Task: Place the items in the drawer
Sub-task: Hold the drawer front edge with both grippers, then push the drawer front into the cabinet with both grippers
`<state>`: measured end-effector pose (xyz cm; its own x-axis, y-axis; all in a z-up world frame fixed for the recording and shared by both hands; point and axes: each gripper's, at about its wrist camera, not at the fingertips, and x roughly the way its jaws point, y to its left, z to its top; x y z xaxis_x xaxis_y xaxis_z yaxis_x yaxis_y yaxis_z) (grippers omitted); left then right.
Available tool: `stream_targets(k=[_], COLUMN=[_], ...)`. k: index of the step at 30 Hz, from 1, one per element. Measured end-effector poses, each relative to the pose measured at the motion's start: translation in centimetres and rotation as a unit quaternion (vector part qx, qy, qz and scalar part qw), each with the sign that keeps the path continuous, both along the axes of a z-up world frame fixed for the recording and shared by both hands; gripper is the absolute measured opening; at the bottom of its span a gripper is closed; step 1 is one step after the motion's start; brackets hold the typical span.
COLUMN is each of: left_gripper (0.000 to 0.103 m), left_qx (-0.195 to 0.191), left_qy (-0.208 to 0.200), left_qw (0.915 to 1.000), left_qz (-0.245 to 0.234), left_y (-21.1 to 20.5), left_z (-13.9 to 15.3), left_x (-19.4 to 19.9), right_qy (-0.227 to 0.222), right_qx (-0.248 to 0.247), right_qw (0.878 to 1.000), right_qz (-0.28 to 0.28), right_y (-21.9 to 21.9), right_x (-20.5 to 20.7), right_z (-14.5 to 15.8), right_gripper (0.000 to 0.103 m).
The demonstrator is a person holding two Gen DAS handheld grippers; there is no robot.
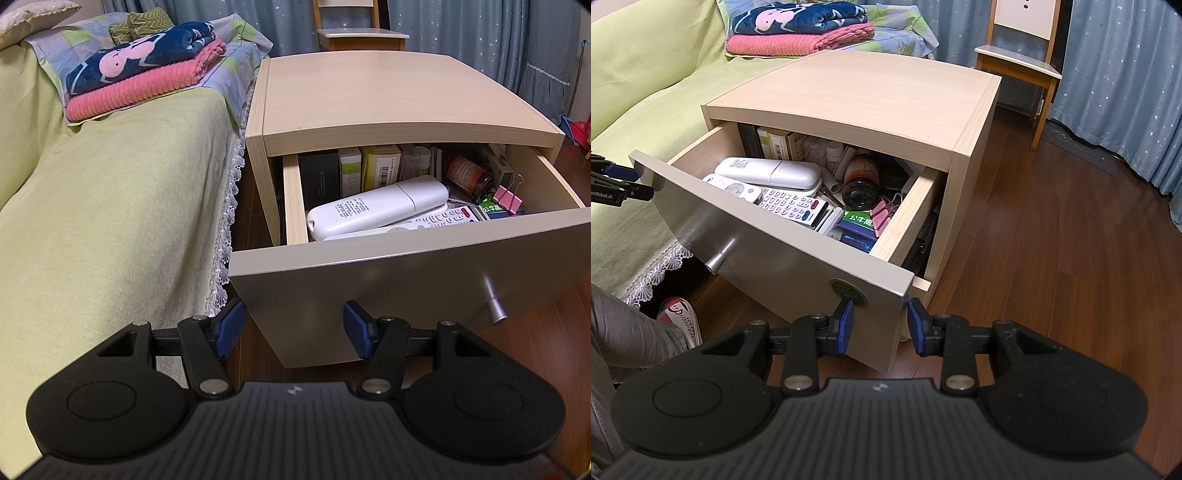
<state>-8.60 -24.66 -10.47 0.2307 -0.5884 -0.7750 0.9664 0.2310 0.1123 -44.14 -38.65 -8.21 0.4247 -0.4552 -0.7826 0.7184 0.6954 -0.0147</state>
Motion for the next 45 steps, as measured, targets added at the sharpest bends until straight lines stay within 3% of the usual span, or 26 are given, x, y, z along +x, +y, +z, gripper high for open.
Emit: stream_targets(k=[39,45], left_gripper=[0.061,0.061], left_qx=[-0.003,0.004], left_qy=[-0.002,0.008], left_qw=[1.0,0.9998], left_qz=[0.007,0.018], left_y=[-0.7,-0.3], left_z=[-0.2,-0.1], left_x=[0.1,-0.4], right_qy=[-0.004,-0.016], right_qx=[-0.008,-0.012], right_qw=[1.0,0.999], right_qz=[-0.013,-0.046], right_y=[0.2,1.6], right_x=[0.2,-0.4], right_z=[-0.2,0.2], right_gripper=[0.028,0.029])
